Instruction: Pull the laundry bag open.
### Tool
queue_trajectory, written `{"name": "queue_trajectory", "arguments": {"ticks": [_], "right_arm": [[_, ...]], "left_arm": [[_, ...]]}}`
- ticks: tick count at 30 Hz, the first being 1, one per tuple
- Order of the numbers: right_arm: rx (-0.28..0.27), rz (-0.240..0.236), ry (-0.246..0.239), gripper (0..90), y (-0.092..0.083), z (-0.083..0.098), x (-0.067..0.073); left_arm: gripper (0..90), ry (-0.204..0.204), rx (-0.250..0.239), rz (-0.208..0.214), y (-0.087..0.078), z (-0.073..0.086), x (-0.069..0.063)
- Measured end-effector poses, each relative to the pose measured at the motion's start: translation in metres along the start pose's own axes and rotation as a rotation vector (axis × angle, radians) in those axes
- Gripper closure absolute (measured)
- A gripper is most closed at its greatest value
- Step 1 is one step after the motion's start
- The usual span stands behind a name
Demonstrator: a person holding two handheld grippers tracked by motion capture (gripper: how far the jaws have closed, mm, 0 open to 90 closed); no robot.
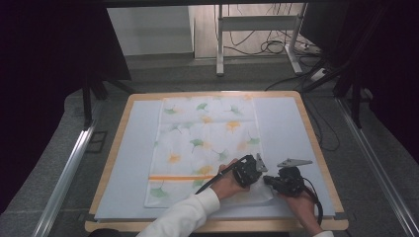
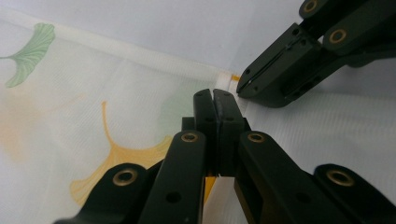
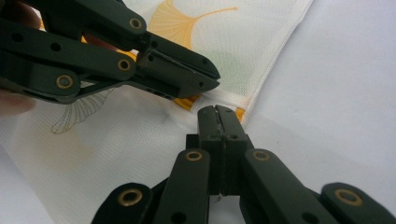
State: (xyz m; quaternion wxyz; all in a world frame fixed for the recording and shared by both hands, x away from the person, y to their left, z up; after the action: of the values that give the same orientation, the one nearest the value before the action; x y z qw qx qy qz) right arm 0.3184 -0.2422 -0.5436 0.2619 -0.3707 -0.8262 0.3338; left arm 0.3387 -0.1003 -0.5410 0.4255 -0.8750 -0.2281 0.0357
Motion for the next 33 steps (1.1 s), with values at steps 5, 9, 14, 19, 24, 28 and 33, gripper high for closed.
{"name": "queue_trajectory", "arguments": {"ticks": [5,9,14,19,24,28,33], "right_arm": [[0.001,0.0,-0.004,89.9,0.0,0.0,0.0],[-0.001,0.002,-0.009,89.8,0.0,0.0,0.0],[0.0,0.002,-0.012,89.8,0.0,0.0,0.0],[-0.003,0.005,-0.012,89.8,0.0,0.0,0.001],[-0.002,0.004,-0.013,89.8,0.0,0.0,0.001],[-0.002,0.004,-0.014,89.9,0.0,0.0,0.001],[-0.001,0.004,-0.015,89.8,0.0,0.0,0.001]], "left_arm": [[90.0,-0.008,-0.004,0.007,-0.003,0.003,0.002],[90.0,-0.02,-0.008,0.014,-0.005,0.006,0.004],[90.0,-0.027,-0.013,0.017,-0.007,0.01,0.005],[90.0,-0.033,-0.011,0.013,-0.01,0.014,0.006],[90.0,-0.041,-0.011,0.011,-0.012,0.017,0.008],[90.0,-0.058,-0.01,0.007,-0.015,0.021,0.011],[90.0,-0.081,-0.01,-0.003,-0.02,0.03,0.017]]}}
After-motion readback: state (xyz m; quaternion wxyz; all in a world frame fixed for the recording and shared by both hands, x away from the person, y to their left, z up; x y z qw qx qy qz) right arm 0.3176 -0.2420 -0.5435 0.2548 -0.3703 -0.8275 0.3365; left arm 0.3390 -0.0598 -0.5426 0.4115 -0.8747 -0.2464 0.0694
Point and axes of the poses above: each handheld gripper's, and its own axes: y roughly forward along the jaws, z roughly out of its underside, x roughly to its left, the point moved 3 cm from there along y, roughly forward along the jaws, and after that the axes turned 1 degree about x, right-handed, at the moved point
